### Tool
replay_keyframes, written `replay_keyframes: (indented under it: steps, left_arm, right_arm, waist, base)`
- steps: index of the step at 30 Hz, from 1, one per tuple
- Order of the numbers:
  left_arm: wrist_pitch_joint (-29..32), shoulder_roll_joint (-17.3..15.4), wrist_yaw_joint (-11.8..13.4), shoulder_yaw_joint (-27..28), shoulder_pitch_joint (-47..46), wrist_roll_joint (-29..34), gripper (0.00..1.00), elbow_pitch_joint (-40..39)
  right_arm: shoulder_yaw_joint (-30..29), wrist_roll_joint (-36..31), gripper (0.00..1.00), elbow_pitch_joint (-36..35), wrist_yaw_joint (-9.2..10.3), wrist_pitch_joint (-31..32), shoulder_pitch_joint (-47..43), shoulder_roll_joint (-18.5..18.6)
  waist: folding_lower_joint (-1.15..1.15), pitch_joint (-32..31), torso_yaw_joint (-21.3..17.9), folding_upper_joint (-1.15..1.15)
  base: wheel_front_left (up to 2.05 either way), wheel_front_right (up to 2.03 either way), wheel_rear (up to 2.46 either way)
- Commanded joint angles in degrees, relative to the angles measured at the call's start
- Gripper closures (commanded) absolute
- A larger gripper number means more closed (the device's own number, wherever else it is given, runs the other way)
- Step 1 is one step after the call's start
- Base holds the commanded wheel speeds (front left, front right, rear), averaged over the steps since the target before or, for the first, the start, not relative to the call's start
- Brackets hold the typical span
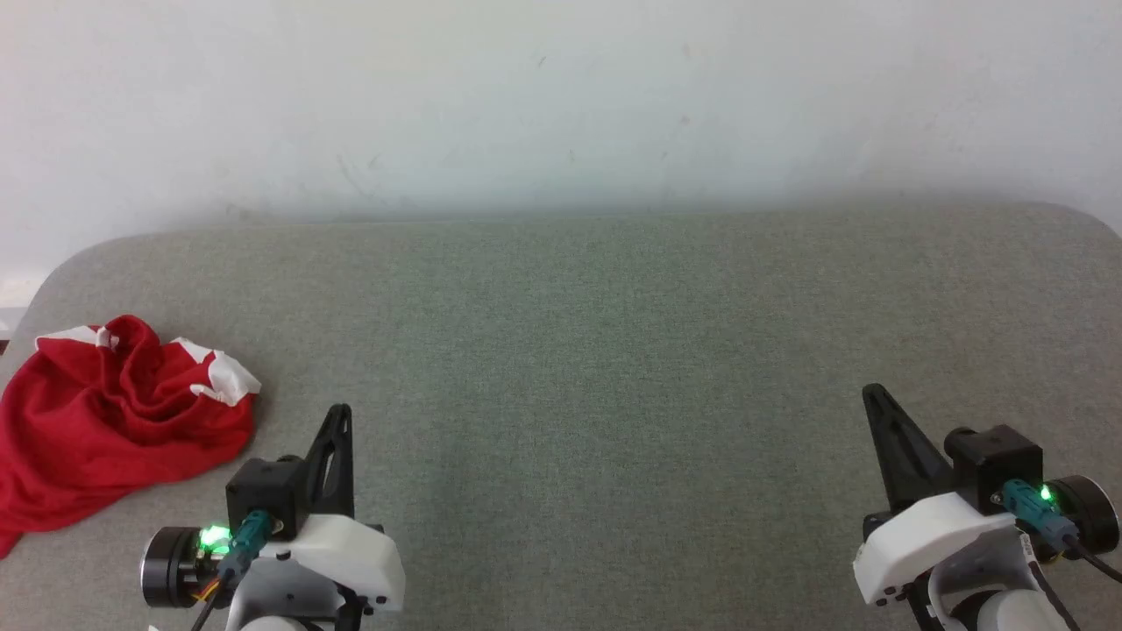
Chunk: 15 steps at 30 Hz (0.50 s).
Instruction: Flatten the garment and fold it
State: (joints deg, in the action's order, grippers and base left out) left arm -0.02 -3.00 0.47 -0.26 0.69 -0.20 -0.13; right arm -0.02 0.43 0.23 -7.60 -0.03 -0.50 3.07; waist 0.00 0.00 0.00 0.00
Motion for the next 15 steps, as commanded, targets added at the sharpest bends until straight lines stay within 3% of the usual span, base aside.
replay_keyframes:
  steps: [1, 6, 7, 15]
  left_arm:
    - [0.0, 0.1, -0.5, 0.3, -0.7, 0.2, 1.0, 0.1]
    - [0.0, 0.0, 0.0, 0.0, 0.0, 0.0, 1.0, 0.0]
    - [0.0, 0.0, 0.0, 0.0, 0.0, 0.0, 0.0, 0.0]
    - [-0.7, -0.1, -0.1, -0.2, 0.3, 0.0, 0.0, -0.2]
  right_arm:
    - [0.0, -0.4, 1.0, -0.2, 0.11, 0.0, 0.5, -0.2]
    - [0.0, 0.0, 1.0, 0.0, 0.0, 0.0, 0.0, 0.0]
    - [0.0, 0.0, 0.0, 0.0, -0.01, 0.0, 0.0, 0.0]
    - [-0.6, 0.5, 0.0, 0.3, -0.01, -0.7, -0.1, 0.0]
  waist:
    - [0.0, 0.0, 0.0, 0.0]
    - [0.0, 0.0, 0.0, 0.0]
    - [0.0, 0.0, 0.0, 0.0]
    - [0.0, 0.0, 0.0, 0.0]
  base:
    - [0.0, 0.0, 0.0]
    - [0.0, 0.0, 0.0]
    - [0.0, 0.0, 0.0]
    - [0.0, 0.0, 0.0]
